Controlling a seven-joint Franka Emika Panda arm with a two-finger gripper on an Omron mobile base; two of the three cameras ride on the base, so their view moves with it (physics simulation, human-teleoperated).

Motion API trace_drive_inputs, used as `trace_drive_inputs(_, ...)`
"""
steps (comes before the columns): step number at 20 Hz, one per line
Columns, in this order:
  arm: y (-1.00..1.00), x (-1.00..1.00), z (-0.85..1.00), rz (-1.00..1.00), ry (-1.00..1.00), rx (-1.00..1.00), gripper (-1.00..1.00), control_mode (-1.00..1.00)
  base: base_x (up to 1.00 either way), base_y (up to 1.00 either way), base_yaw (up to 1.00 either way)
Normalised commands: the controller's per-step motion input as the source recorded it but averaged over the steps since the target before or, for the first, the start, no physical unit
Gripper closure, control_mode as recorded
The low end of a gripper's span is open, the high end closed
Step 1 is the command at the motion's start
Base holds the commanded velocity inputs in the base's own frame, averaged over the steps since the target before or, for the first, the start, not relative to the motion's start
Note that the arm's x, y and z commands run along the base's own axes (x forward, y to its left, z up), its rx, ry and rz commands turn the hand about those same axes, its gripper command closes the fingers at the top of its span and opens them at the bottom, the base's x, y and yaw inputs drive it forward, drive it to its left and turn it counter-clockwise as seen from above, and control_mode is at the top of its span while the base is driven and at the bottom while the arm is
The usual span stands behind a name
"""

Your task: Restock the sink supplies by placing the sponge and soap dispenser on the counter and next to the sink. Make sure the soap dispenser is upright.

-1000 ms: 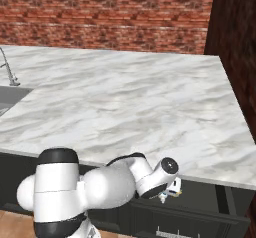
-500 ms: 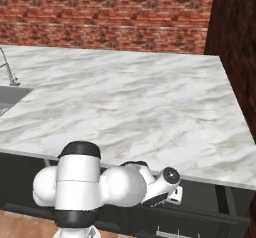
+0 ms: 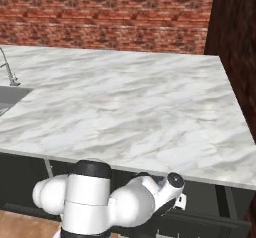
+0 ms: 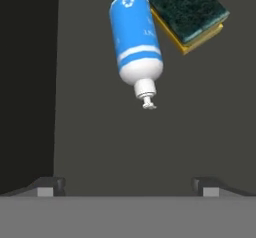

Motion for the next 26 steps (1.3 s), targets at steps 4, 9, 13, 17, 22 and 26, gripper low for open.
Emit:
trace_drive_inputs(4,-0.36,-0.87,-0.07,0.00,0.01,0.02,-1.00,-1.00,0.00,0.00,0.00)
trace_drive_inputs(9,-0.51,-1.00,0.00,-0.01,0.00,0.08,-1.00,-1.00,0.00,0.00,0.00)
trace_drive_inputs(13,-0.58,-1.00,0.00,-0.02,0.00,0.11,-1.00,-1.00,0.00,0.00,0.00)
trace_drive_inputs(17,-0.49,-0.99,0.00,0.00,0.00,0.10,-1.00,-1.00,0.00,0.00,0.00)
trace_drive_inputs(22,0.05,-0.07,0.12,0.00,0.12,0.01,-1.00,-1.00,0.00,0.00,0.00)
trace_drive_inputs(26,0.37,0.61,0.09,0.00,0.23,0.00,-1.00,-1.00,0.00,0.00,0.00)
